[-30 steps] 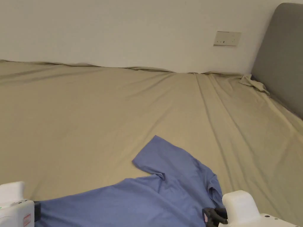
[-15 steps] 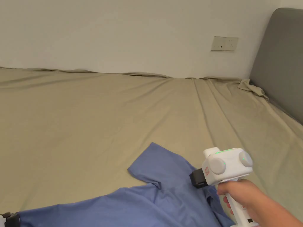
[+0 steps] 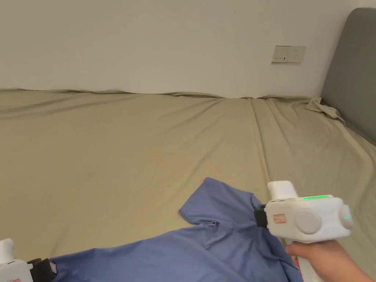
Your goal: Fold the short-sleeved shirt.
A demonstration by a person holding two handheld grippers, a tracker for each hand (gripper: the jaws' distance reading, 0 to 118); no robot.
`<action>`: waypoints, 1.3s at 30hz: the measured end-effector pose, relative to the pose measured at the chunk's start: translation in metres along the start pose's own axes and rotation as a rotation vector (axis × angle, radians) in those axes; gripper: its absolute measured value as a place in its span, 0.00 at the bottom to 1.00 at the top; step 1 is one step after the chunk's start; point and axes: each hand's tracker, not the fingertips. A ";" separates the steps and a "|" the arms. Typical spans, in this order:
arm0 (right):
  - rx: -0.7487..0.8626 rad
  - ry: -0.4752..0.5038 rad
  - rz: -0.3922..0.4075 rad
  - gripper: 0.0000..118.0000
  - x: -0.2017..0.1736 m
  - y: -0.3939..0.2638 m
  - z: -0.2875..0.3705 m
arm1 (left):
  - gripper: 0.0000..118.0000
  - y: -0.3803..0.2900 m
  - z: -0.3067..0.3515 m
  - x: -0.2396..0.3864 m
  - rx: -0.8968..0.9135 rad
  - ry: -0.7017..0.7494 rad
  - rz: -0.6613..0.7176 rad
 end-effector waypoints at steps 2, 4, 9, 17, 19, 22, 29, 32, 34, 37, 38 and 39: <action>0.107 0.015 0.061 0.03 -0.006 0.010 0.045 | 0.00 0.011 0.025 0.007 0.059 -0.023 0.004; 0.210 0.026 0.124 0.03 -0.011 0.023 0.089 | 0.00 0.029 0.051 0.015 0.110 -0.085 0.005; 0.365 -0.164 0.241 0.03 -0.021 0.075 0.185 | 0.00 0.097 0.117 0.046 0.231 -0.191 -0.005; 0.510 -0.401 0.344 0.03 -0.039 0.172 0.303 | 0.00 0.215 0.208 0.097 0.442 -0.207 -0.072; 0.542 -0.451 0.394 0.03 -0.042 0.190 0.321 | 0.00 0.238 0.225 0.111 0.498 -0.161 -0.123; 0.555 -0.471 0.399 0.03 -0.043 0.217 0.340 | 0.00 0.271 0.249 0.125 0.518 -0.209 -0.118; 0.512 -0.421 0.279 0.03 -0.035 0.293 0.359 | 0.00 0.321 0.265 0.150 0.534 -0.175 -0.191; 0.498 -0.423 0.275 0.03 -0.037 0.315 0.355 | 0.00 0.335 0.258 0.155 0.517 -0.161 -0.192; 0.486 -0.431 0.272 0.03 -0.040 0.326 0.347 | 0.00 0.342 0.251 0.162 0.507 -0.139 -0.198; 0.468 -0.435 0.274 0.03 -0.045 0.341 0.336 | 0.00 0.348 0.237 0.171 0.495 -0.094 -0.222; 0.460 -0.430 0.278 0.03 -0.046 0.343 0.330 | 0.00 0.350 0.229 0.173 0.484 -0.087 -0.225; 0.445 -0.440 0.272 0.03 -0.047 0.345 0.322 | 0.00 0.350 0.221 0.173 0.452 -0.090 -0.209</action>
